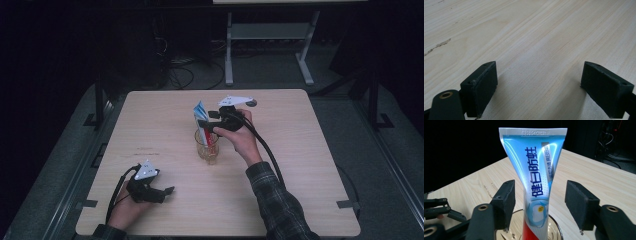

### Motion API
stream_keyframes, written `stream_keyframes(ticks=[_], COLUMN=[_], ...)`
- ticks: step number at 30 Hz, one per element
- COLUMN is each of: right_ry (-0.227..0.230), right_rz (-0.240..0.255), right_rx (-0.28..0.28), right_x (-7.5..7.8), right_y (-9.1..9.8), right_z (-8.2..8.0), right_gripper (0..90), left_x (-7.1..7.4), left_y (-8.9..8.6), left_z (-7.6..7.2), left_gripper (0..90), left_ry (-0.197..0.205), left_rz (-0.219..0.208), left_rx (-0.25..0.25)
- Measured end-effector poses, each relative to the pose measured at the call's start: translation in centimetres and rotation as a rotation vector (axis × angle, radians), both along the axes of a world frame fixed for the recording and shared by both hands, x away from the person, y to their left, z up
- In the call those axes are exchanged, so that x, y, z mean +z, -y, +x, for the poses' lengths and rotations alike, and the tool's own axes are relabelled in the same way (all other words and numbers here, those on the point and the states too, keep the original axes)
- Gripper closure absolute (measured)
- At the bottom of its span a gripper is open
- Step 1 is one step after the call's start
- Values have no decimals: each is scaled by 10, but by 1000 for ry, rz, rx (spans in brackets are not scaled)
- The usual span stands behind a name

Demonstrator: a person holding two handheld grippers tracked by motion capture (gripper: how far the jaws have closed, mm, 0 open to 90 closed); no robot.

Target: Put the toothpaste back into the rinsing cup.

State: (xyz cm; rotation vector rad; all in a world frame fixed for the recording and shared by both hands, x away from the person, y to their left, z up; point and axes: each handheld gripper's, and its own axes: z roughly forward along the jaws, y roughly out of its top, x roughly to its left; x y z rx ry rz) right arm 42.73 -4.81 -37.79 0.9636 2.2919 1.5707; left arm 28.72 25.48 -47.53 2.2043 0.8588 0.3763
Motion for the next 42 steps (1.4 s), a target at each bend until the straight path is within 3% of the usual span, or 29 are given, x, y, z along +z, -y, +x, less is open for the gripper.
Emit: stream_keyframes(ticks=[21,32,42], right_ry=[-10,-37,-26], right_rz=[-72,-130,-167], right_rx=[-20,-57,-68], right_x=[12,10,8], right_y=[28,46,67], right_z=[-11,-20,-30], right_gripper=[338,304,305], left_x=[0,0,0], left_y=[0,0,0], left_z=[0,0,0], left_gripper=[132,132,131], left_ry=[0,1,2], left_rz=[1,-1,-3], left_rx=[1,2,5])
